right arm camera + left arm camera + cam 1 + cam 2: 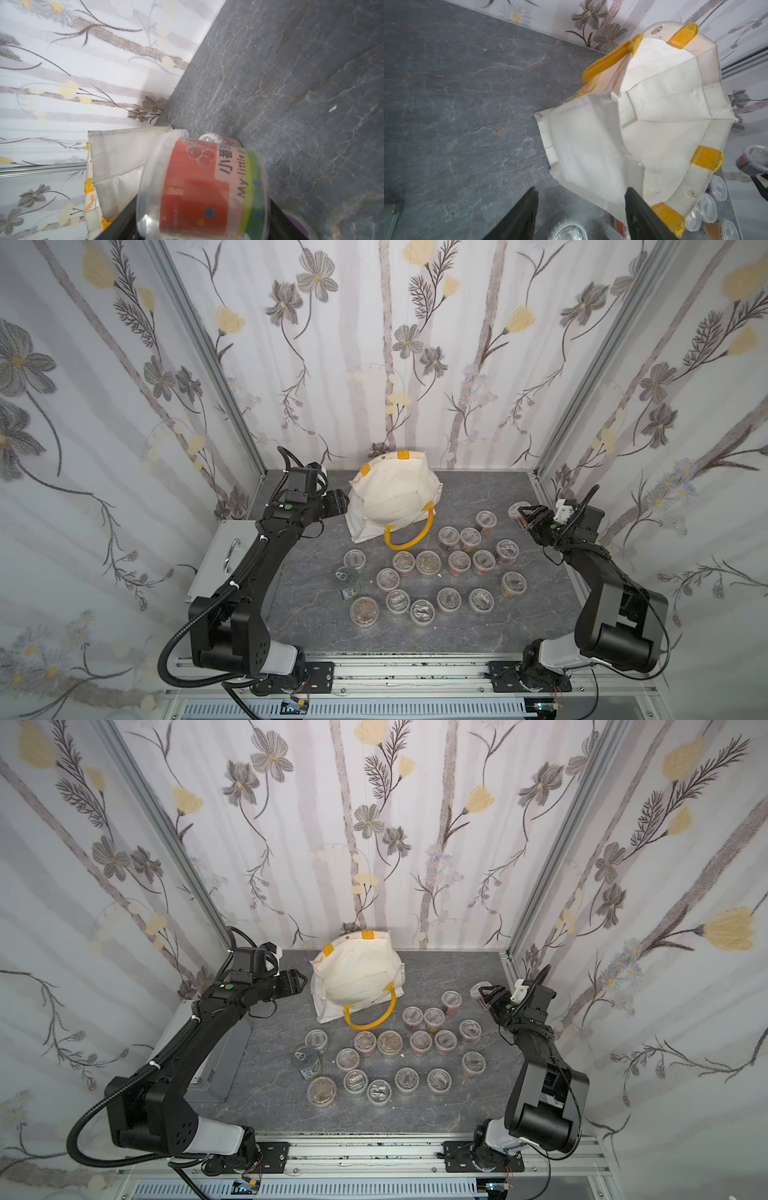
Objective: Take out the seed jars from the canvas bag
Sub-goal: Place the seed jar at the center of the board.
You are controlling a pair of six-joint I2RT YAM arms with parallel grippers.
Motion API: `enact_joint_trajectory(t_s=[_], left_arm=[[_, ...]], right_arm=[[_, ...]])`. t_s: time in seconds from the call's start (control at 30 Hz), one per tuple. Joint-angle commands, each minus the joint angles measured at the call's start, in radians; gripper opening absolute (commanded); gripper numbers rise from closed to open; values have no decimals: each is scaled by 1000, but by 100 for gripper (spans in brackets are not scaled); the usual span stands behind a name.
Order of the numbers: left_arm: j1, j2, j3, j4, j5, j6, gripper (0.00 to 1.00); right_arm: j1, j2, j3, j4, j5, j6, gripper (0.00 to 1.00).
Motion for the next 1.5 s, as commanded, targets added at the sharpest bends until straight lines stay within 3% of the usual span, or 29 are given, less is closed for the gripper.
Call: enact_joint_trajectory(t_s=[0.0, 0.2, 0.47, 0.8, 1.03, 1.2, 1.33, 1.4, 1.47], left_arm=[[4, -96, -85, 6, -62, -18, 69], [13, -226, -199, 18, -148, 24, 69], [25, -239, -251, 26, -169, 27, 68], [28, -200, -253, 30, -151, 22, 67], [30, -197, -260, 29, -140, 14, 66], [30, -197, -257, 29, -144, 10, 67], [30, -194, -283, 53, -161, -26, 74], [30, -183, -292, 45, -216, -78, 95], [32, -166, -290, 18, -273, -108, 100]], right_arm=[[-17, 85, 44, 88, -36, -9, 69], [-8, 257, 113, 75, -42, -46, 69], [14, 385, 128, 68, -84, -86, 70], [-32, 386, 55, 160, -118, -14, 76], [-57, 349, 28, 139, -120, -37, 83], [-67, 270, 2, 40, -54, -66, 90], [-73, 191, -53, -4, 9, -92, 98], [-75, 146, -90, -6, 26, -94, 100], [-74, 98, -128, -14, 43, -103, 100]])
